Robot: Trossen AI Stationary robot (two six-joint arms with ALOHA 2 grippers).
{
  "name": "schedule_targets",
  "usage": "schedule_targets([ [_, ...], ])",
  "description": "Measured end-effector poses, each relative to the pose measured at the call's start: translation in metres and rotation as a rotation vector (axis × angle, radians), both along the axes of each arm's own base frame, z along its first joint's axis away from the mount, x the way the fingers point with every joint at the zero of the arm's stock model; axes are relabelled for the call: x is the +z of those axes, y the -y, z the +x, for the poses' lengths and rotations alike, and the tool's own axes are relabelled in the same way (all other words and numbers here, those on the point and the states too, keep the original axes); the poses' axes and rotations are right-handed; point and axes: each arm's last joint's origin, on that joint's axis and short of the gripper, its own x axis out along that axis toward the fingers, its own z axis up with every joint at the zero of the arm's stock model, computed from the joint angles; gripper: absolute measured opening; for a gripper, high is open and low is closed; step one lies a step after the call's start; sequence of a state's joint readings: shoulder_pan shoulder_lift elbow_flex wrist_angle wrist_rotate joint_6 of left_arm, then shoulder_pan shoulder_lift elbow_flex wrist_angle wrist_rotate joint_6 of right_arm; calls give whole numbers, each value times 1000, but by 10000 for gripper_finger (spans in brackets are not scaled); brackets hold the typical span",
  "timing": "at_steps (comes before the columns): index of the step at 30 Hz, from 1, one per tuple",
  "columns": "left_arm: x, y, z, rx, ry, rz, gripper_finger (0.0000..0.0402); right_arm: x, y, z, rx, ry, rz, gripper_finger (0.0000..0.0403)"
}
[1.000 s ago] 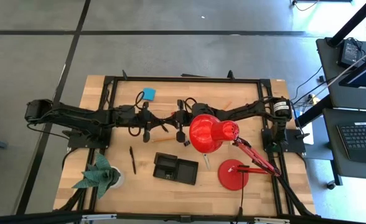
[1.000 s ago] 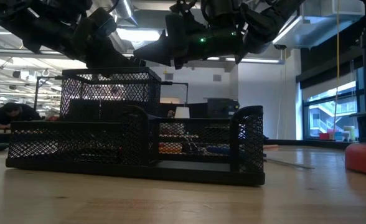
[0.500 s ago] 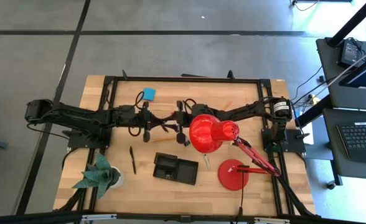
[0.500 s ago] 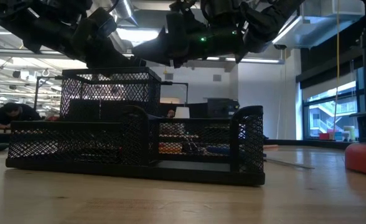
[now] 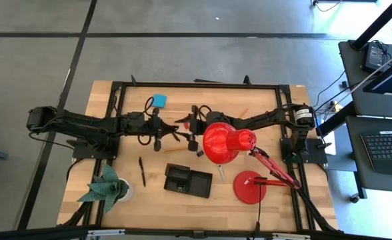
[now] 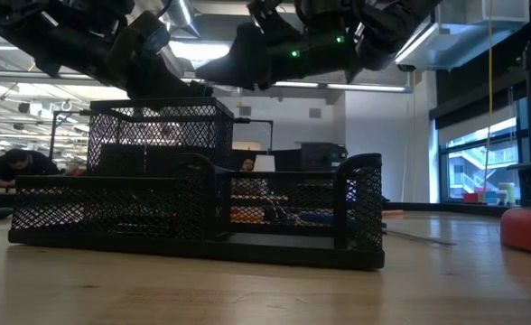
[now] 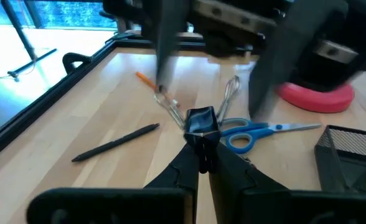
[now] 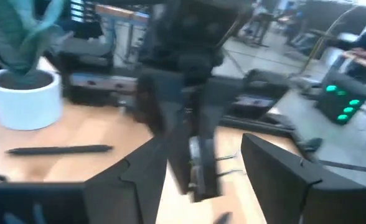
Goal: Pick and place office supplies into organizer
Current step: Put the top black clip binder into the desk organizer
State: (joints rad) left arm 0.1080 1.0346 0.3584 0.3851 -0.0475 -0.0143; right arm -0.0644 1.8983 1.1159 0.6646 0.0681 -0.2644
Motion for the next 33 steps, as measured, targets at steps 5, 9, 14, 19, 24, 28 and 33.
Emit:
schedule_targets([
  [5,-1,1,0,-8,-12,-3,16,8,1,-6,-9,-44,-7,210],
  [9,-2,0,0,-8,-20,-3,16,10,0,-13,-13,-110,4,211],
  [14,-3,2,-1,-36,-32,-10,16,5,4,-30,-57,-150,34,212],
  [19,-4,7,-1,-61,-42,-11,16,-15,11,-54,-103,-138,116,212],
  [24,-2,14,1,-94,-41,-11,16,-32,16,-77,-134,-95,191,212],
  [28,10,22,6,-200,-21,-33,16,-41,19,-86,-153,-79,236,212],
  [33,28,29,12,-238,-105,-44,16,-40,23,-86,-166,-71,257,212],
])
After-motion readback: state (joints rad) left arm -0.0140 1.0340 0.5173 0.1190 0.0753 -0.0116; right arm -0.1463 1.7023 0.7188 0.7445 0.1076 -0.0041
